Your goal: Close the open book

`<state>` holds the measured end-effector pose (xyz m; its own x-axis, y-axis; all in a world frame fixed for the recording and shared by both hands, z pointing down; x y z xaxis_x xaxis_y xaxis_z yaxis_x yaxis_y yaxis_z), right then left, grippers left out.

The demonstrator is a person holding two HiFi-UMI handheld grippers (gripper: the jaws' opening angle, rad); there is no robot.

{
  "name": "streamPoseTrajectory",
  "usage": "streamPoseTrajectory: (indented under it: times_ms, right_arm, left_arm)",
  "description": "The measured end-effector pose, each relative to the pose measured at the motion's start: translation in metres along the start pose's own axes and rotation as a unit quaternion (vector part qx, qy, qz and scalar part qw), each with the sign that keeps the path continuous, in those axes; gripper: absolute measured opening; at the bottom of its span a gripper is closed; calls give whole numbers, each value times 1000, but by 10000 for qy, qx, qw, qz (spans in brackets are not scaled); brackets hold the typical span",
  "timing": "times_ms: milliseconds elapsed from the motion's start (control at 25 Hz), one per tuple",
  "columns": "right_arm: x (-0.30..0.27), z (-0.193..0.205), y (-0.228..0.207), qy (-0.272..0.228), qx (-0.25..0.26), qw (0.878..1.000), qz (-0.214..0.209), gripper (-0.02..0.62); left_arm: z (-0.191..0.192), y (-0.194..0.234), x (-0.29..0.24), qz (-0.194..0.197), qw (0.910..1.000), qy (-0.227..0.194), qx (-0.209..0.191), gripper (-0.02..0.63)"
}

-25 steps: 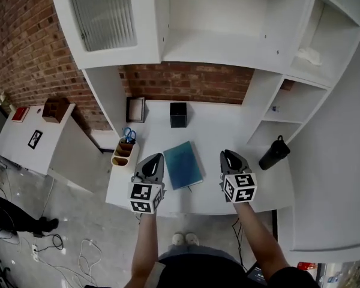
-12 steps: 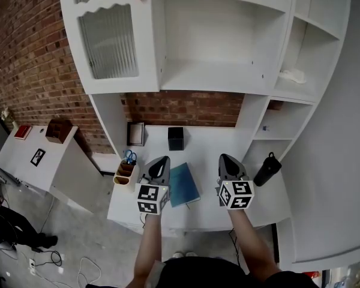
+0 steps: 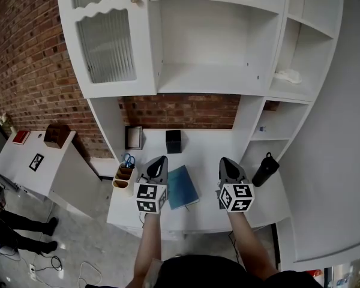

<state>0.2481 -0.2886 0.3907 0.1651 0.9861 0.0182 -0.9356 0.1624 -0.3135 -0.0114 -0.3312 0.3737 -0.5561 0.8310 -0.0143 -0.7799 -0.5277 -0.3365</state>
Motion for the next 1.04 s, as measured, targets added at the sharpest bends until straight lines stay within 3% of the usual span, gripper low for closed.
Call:
streamPoseTrajectory:
  times_ms: [680, 1040]
  right_arm:
    - [-1, 7, 5, 173, 96, 9998, -62, -2]
    - [-6, 12, 5, 264, 83, 9996, -109, -2]
  left_arm:
    - [3, 2, 0, 23, 9999, 79, 62, 9]
    - [6, -1, -5, 54, 9998, 160, -99, 9]
Point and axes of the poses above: the fingertips, and each gripper's own axes: x backward along the fingers, y to its left, z out of its underside, the point moved 7 cm from there along x, backward along the fingers, and after that the axes turned 15 degrees about -x, right-handed, at the moved point
